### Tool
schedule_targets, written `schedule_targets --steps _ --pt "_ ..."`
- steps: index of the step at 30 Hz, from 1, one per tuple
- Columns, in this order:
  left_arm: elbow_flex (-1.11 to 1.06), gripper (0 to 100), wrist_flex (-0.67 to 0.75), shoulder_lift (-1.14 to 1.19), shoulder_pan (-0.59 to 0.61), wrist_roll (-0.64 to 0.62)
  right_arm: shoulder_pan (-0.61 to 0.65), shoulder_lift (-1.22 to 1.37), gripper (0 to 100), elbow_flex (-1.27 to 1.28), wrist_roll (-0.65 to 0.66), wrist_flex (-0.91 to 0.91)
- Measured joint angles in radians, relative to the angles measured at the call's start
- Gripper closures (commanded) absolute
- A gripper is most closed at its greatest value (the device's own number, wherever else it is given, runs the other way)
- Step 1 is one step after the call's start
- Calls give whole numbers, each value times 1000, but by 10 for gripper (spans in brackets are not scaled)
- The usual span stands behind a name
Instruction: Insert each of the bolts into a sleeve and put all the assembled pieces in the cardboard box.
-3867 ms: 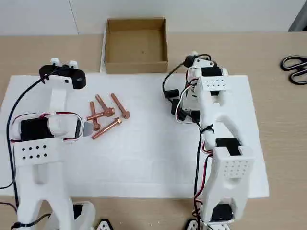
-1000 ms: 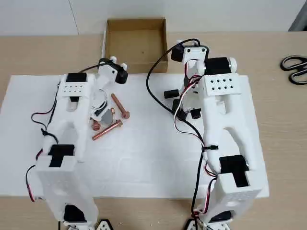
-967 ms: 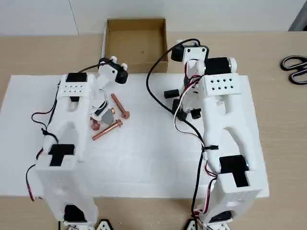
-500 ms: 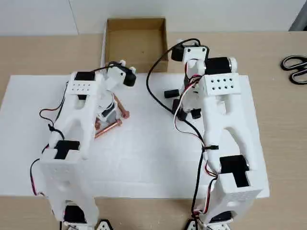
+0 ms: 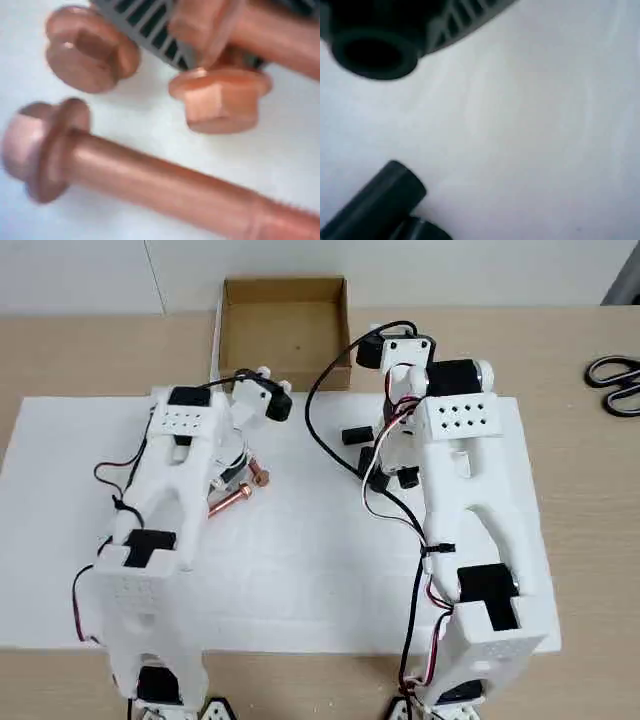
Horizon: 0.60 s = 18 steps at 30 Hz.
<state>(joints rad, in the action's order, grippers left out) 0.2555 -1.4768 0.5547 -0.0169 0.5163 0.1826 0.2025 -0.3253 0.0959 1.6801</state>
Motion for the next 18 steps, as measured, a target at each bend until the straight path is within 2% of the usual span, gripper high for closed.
schedule_targets --steps 10,18 --pt "249 993 -230 6 -58 -3 0 0 995 0 0 0" --pt "272 993 -255 6 -58 -3 0 0 995 0 0 0"
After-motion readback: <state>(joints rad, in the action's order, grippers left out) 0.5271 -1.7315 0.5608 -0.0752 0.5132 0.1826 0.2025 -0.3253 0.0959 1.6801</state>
